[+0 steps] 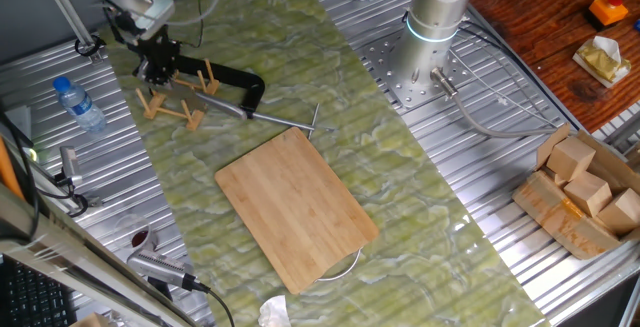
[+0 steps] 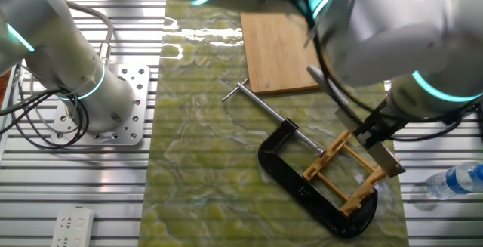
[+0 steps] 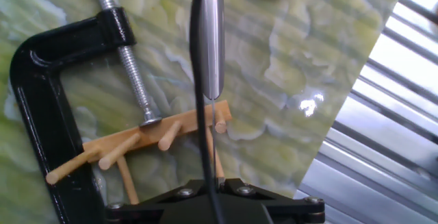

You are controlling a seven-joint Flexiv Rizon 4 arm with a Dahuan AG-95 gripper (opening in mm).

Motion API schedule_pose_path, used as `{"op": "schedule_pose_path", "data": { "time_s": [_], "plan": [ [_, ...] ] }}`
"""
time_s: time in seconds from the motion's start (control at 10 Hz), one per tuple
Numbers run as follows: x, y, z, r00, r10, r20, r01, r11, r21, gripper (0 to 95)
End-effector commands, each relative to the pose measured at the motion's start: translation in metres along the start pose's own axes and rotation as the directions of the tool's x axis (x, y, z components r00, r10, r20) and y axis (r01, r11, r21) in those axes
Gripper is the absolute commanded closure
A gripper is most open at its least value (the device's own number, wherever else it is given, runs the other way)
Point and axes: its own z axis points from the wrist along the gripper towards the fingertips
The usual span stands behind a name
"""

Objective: Put the knife on the cutting board

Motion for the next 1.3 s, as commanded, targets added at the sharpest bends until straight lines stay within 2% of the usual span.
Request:
{"op": "schedule_pose_path", "data": {
  "time_s": [0.1,0.4,0.6,0.7,0.8,0.9,1.0,1.1,1.2,1.3],
  "plan": [
    [-0.008,0.002,-0.013,1.000,0.028,0.011,-0.028,1.000,-0.014,95.0],
    [-0.019,0.003,-0.029,0.995,0.094,0.019,-0.094,0.995,-0.037,95.0],
    [-0.029,0.000,-0.037,0.979,0.202,0.027,-0.201,0.978,-0.057,95.0],
    [-0.038,-0.005,-0.041,0.959,0.281,0.027,-0.278,0.958,-0.070,95.0],
    [-0.043,-0.007,-0.042,0.947,0.320,0.025,-0.318,0.945,-0.075,95.0],
    [-0.054,-0.013,-0.044,0.901,0.432,0.032,-0.427,0.899,-0.100,95.0],
    [-0.059,-0.016,-0.045,0.873,0.487,0.033,-0.482,0.870,-0.109,95.0],
    [-0.066,-0.019,-0.045,0.833,0.552,0.037,-0.545,0.830,-0.122,95.0],
    [-0.078,-0.025,-0.045,0.778,0.627,0.026,-0.618,0.773,-0.141,95.0],
    [-0.089,-0.031,-0.044,0.739,0.673,0.019,-0.664,0.734,-0.143,95.0]
  ]
}}
